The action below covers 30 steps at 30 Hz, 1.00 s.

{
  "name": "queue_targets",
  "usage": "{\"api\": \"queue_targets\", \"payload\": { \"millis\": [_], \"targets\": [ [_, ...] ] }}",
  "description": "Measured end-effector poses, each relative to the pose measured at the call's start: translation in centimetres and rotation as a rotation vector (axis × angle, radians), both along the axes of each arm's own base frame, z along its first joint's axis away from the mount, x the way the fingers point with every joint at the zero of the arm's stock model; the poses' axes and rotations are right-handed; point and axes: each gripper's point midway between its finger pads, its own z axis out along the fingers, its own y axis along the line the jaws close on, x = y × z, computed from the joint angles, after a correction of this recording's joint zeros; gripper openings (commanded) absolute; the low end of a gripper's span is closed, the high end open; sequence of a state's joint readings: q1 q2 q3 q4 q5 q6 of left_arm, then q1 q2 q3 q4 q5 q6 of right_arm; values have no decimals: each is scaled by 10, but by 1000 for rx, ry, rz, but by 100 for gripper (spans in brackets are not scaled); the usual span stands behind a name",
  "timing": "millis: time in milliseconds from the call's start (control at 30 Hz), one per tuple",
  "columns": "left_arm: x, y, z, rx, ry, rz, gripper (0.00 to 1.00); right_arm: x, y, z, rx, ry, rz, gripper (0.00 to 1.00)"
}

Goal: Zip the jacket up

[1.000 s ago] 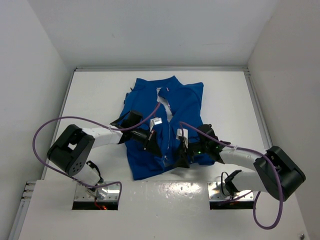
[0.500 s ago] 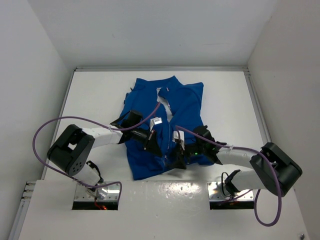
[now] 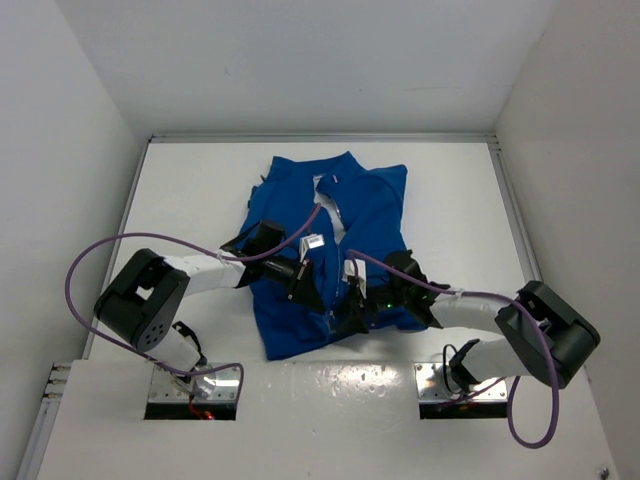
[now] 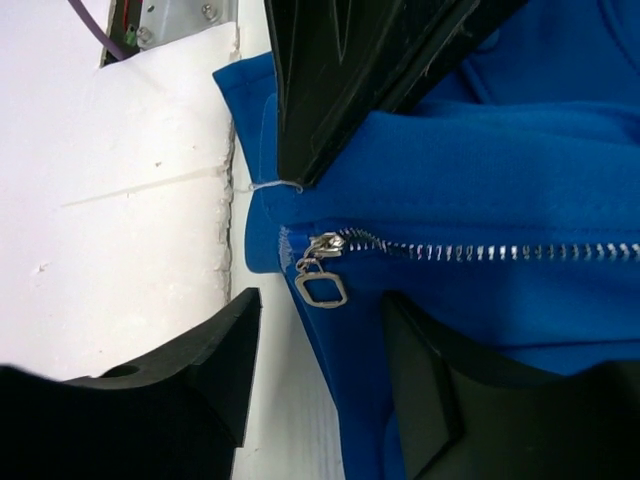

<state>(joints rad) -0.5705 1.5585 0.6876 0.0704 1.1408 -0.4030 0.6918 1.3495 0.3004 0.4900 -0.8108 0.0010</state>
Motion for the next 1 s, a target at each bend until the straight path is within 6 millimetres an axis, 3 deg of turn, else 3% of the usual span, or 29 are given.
{"api": "queue_targets", "payload": {
  "millis": [233,367,500,800,1000],
  "targets": [
    [1,0,-2,5,7,2,0,1,4,1,4,-5,5,39],
    [1,0,-2,4,7,1,0,2,4,1,5,-9,4,20],
    [1,-1,-2,3,4,2,0,2,5,1,5,-12,5,9],
    [-1,3,-9,24,-17,-10,0,7,-1,4,5,-19,-11,0],
    [0,6,-15,42,-58,-17,0,13,-8,10,17,-18,-32,0]
  ]
}}
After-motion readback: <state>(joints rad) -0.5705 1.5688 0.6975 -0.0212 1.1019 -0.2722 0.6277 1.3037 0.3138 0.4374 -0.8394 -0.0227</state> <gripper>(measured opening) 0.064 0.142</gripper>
